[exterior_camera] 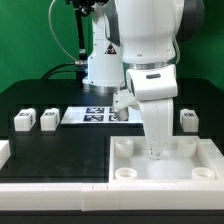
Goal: Assemble one leg
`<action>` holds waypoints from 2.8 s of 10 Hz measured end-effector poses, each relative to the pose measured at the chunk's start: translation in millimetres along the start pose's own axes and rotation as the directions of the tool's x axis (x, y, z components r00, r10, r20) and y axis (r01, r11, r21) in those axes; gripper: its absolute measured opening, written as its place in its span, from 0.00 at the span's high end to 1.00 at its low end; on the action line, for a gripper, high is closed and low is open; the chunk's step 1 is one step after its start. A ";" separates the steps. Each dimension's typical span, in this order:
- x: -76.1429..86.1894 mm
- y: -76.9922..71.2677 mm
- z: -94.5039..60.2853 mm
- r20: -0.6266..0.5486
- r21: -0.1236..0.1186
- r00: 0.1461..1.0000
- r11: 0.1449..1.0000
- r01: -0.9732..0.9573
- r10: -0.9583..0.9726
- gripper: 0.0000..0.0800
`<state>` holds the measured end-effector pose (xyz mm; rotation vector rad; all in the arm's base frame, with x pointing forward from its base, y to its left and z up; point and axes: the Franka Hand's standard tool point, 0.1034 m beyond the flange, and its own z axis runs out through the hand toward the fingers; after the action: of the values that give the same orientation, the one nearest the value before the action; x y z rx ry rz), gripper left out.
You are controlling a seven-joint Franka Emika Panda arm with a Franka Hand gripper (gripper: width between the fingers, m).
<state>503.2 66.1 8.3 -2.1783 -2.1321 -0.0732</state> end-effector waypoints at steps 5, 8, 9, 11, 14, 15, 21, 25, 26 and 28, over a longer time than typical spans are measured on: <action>42.9 -29.2 -42.3 0.037 -0.038 0.936 0.936 -0.349 0.350 0.19; 98.6 -45.4 -43.5 0.005 -0.055 0.632 0.632 -0.773 0.775 0.19; 105.2 -46.9 -42.7 -0.006 -0.052 0.586 0.585 -0.810 0.810 0.19; 106.3 -47.2 -42.6 -0.019 -0.030 0.375 0.374 -0.927 0.927 0.19; 107.9 -58.8 -36.7 -0.014 -0.003 0.095 0.095 -0.995 0.995 0.19; 101.0 -68.9 -31.7 -0.003 -0.007 0.113 0.113 -0.994 0.994 0.19; 90.2 -75.1 -29.6 0.308 -0.027 0.116 0.131 -0.991 0.944 0.19; 97.6 -92.7 -8.8 0.754 -0.071 -0.005 0.073 -0.995 0.657 0.19; 98.0 -90.3 -6.2 0.784 -0.067 -0.006 0.075 -0.995 0.621 0.19; 99.6 -88.7 -3.8 0.774 -0.074 -0.015 0.066 -0.995 0.633 0.19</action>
Offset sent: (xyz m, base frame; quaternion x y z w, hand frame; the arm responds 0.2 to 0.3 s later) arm -0.0278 0.0148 0.0502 -0.0155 -0.0783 0.1776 0.9809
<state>416.9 166.5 24.8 -2.8131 -0.0823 1.3853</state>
